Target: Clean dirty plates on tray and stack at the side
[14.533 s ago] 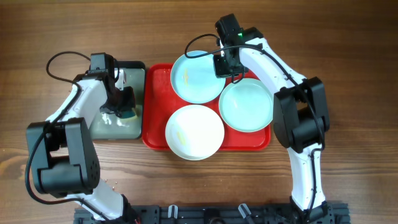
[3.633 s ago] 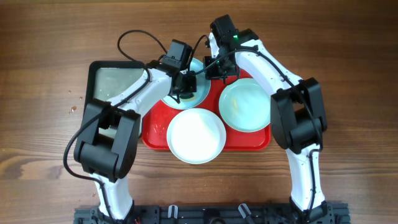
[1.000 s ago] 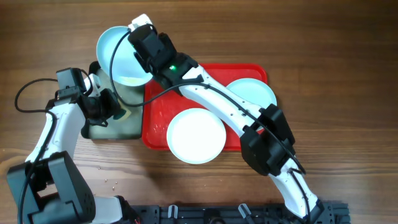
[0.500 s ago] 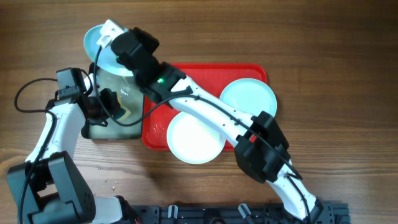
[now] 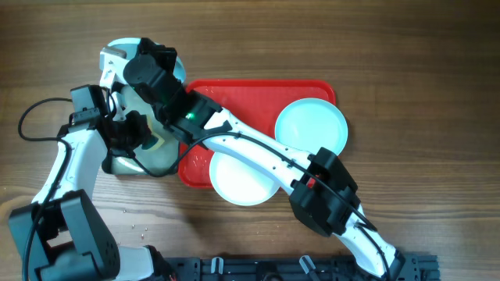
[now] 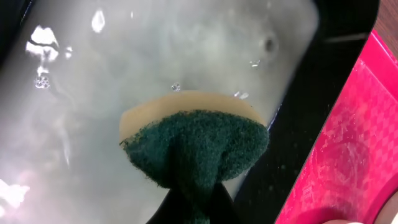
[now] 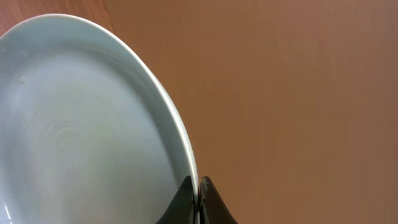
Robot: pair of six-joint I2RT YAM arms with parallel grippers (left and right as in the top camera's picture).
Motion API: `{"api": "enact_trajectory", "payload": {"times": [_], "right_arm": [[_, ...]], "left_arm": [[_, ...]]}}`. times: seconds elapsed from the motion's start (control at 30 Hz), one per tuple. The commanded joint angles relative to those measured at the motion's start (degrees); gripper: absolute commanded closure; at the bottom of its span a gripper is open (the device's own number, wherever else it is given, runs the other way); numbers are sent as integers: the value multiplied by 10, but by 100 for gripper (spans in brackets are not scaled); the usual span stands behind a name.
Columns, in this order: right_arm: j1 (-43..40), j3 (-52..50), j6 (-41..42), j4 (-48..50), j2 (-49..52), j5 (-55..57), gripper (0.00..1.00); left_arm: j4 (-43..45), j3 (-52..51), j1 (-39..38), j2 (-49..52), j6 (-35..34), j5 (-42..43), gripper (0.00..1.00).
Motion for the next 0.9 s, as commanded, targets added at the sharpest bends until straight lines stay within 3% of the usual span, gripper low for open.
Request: {"api": "enact_trajectory", "payload": {"times": [0.0,0.63,0.73,0.87], "right_arm": [[3,14,-82,9,-2,11,96],[3,14,-94,9,-2,12,96],[2,14,-47,9,-2,12,96],[-10,12,94,-12,-2,12,96]], "left_arm": [[2,-5,-2,3,11,-2,94],[4,-5,-2,3,11,-1,94],[4,-5,-2,3,11,-1,94],[4,-5,-2,3,11,-1,94]]}}
